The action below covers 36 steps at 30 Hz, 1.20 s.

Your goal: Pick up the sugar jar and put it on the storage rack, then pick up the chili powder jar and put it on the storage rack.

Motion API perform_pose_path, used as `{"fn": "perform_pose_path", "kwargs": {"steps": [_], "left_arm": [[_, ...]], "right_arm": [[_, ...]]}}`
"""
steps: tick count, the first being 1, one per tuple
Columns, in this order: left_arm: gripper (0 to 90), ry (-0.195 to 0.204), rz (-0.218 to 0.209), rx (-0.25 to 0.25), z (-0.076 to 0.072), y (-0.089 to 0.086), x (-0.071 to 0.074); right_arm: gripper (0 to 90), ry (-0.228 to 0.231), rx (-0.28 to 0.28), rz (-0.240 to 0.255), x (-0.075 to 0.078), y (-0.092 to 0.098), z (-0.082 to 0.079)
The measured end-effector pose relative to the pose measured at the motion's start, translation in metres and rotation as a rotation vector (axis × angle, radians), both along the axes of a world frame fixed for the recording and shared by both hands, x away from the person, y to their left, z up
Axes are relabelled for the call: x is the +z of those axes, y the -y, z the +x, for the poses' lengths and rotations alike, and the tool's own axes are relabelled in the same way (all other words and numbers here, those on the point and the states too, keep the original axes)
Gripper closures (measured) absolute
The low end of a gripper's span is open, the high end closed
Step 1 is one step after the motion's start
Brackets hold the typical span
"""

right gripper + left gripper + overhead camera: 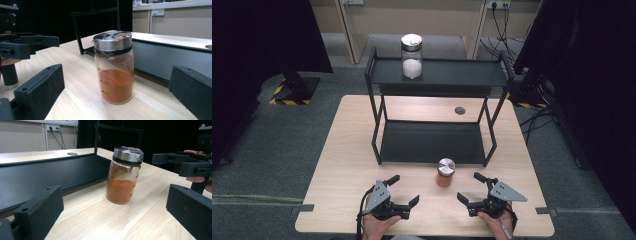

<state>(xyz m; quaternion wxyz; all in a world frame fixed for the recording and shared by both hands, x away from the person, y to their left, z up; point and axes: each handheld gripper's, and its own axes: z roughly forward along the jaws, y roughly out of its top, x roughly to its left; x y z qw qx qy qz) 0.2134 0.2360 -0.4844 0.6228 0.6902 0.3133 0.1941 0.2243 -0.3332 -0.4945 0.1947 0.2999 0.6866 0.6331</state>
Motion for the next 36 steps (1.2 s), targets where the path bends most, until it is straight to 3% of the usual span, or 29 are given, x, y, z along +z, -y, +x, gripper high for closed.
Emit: {"fn": "perform_pose_path", "kwargs": {"steps": [36], "left_arm": [[0.7,0.011,0.011,-0.007,-0.0012,-0.0001,-0.0013]], "right_arm": [[0.4,0.005,-0.003,-0.006,0.0007,-0.0004,-0.0003]]}}
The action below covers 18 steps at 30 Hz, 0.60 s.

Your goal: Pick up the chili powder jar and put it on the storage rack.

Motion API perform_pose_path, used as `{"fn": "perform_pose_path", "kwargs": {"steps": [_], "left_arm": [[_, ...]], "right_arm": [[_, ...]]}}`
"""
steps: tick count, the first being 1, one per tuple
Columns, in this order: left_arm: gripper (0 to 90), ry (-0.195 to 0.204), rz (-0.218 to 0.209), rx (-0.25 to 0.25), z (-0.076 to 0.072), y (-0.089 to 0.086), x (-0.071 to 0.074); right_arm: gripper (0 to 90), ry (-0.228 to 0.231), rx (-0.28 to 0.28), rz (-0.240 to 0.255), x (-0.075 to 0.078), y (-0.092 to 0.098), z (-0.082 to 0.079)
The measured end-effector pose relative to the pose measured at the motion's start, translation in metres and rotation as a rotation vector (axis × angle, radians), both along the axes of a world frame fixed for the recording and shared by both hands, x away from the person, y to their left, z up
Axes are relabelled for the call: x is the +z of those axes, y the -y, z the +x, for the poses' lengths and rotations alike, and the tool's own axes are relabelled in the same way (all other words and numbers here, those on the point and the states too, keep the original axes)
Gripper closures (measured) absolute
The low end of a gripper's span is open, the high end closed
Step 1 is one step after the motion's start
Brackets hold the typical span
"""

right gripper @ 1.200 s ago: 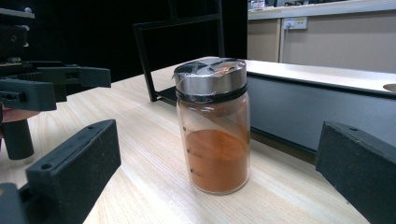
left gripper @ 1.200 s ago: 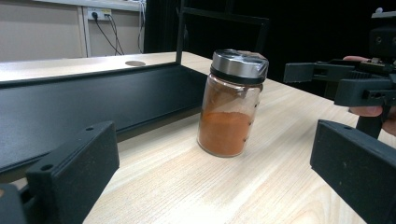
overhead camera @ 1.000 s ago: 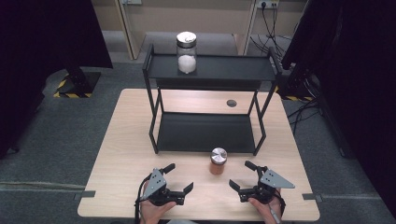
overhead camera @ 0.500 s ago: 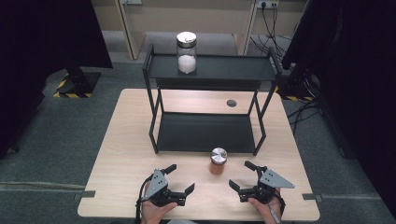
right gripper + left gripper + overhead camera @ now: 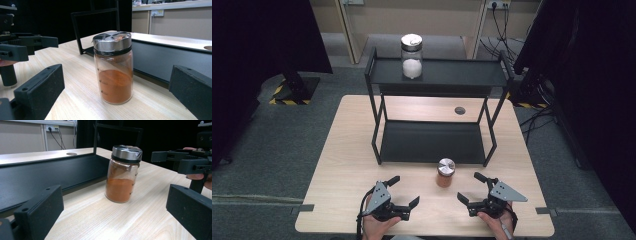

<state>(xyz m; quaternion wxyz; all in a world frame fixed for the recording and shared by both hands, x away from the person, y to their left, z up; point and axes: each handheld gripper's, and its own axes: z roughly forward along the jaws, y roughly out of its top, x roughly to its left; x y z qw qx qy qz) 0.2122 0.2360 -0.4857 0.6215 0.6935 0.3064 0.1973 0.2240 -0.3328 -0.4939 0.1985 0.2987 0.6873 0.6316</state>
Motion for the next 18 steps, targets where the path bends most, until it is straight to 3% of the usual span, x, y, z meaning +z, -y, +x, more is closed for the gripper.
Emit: {"fn": "perform_pose_path", "kwargs": {"steps": [18], "left_arm": [[0.8,-0.009,-0.001,-0.007,0.0009,0.0001,-0.0008]], "right_arm": [[0.4,-0.005,0.002,-0.003,0.0022,-0.0054,0.0070]]}}
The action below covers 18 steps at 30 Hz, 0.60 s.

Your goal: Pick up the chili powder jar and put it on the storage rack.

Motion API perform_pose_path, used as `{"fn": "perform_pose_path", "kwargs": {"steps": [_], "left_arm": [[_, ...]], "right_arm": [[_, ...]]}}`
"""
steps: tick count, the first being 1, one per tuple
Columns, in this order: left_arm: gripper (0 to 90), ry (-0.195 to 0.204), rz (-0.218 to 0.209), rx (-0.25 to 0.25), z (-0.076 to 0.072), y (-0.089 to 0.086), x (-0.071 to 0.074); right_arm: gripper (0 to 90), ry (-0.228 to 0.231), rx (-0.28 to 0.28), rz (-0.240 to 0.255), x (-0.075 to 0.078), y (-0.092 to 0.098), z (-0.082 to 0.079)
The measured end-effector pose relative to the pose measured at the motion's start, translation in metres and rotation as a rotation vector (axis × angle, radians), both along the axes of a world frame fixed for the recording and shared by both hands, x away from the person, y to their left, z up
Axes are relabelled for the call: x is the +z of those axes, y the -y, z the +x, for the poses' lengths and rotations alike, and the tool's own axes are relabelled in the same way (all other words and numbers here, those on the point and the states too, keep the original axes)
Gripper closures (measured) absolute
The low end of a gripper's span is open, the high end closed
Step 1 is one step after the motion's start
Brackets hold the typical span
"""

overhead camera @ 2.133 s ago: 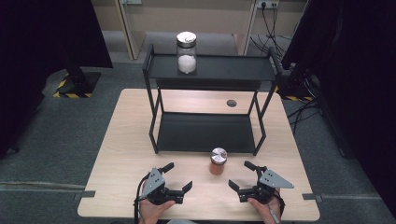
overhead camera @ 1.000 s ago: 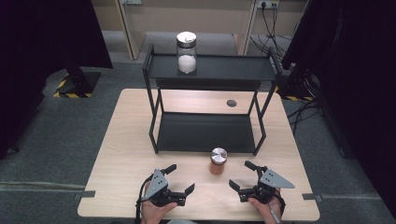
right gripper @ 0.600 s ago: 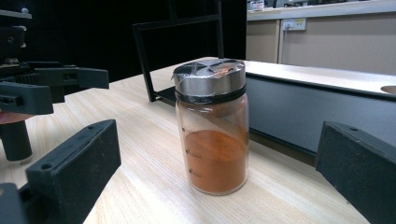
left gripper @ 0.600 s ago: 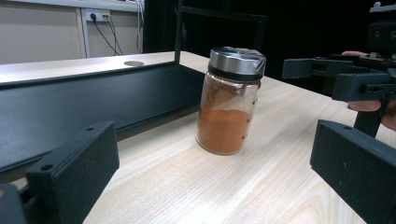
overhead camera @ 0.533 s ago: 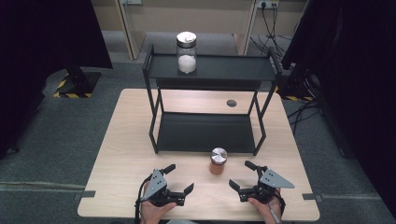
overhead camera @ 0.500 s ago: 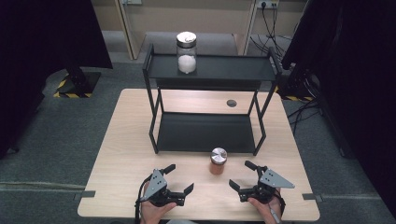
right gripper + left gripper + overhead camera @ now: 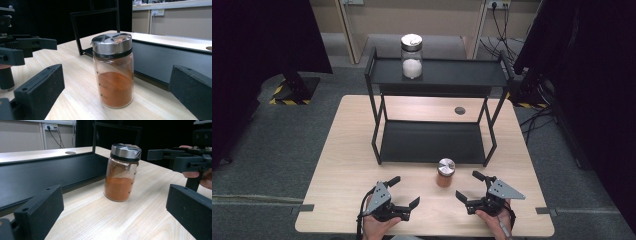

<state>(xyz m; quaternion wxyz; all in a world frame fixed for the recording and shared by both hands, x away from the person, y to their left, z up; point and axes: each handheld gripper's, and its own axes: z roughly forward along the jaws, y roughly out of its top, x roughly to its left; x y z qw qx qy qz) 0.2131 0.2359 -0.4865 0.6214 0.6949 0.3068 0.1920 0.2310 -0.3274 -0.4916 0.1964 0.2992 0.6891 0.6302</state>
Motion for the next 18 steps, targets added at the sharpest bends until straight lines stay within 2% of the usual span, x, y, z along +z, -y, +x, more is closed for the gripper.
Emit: {"fn": "perform_pose_path", "kwargs": {"steps": [7,18], "left_arm": [[0.8,-0.002,-0.006,0.000,0.000,0.000,-0.001],[0.8,0.000,-0.003,-0.006,0.000,0.000,-0.001]], "right_arm": [[0.5,-0.003,0.019,-0.024,0.003,-0.008,0.009],[0.6,-0.007,0.018,-0.045,0.006,-0.015,0.019]]}}
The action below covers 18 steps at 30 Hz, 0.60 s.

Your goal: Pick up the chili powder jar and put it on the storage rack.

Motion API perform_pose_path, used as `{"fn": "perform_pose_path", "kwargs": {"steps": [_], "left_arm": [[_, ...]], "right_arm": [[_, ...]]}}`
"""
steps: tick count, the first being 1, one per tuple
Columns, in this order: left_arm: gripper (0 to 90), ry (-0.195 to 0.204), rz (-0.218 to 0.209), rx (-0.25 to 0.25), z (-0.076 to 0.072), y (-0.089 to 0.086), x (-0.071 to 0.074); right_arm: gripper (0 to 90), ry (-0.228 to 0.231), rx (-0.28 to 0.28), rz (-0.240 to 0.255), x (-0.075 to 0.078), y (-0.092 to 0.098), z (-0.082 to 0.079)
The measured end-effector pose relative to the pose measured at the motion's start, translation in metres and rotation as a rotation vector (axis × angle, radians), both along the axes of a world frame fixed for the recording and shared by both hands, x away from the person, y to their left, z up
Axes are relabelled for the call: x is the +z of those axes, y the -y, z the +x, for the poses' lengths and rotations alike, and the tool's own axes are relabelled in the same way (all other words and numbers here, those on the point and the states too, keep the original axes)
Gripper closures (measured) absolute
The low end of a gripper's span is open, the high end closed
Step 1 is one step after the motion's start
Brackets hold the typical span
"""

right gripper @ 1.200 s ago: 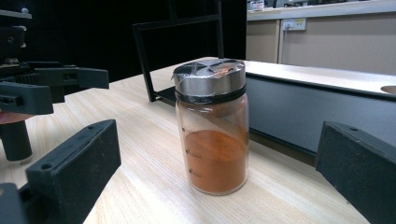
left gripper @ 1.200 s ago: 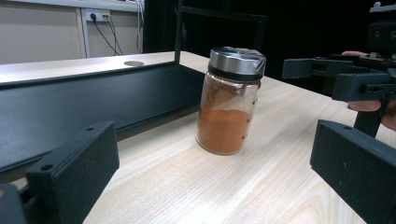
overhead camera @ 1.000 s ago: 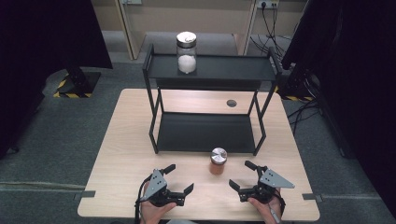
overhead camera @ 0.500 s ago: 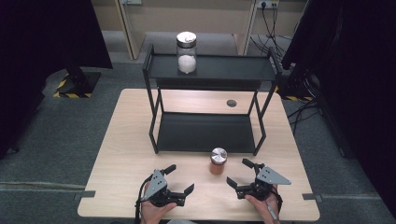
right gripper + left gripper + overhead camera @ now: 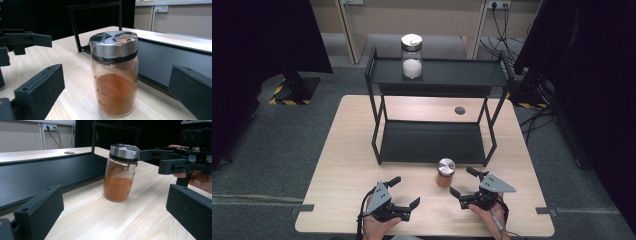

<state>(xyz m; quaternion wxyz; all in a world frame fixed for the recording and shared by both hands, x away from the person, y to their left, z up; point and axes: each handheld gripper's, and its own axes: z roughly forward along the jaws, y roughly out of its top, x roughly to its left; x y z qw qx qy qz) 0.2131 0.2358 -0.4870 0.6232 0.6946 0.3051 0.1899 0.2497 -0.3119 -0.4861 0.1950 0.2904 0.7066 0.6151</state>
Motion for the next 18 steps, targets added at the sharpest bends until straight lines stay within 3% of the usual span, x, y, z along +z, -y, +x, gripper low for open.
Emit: {"fn": "perform_pose_path", "kwargs": {"steps": [18], "left_arm": [[0.8,0.000,-0.004,0.001,-0.001,0.000,0.000]], "right_arm": [[3.0,-0.017,0.023,-0.030,0.005,-0.023,0.026]]}}
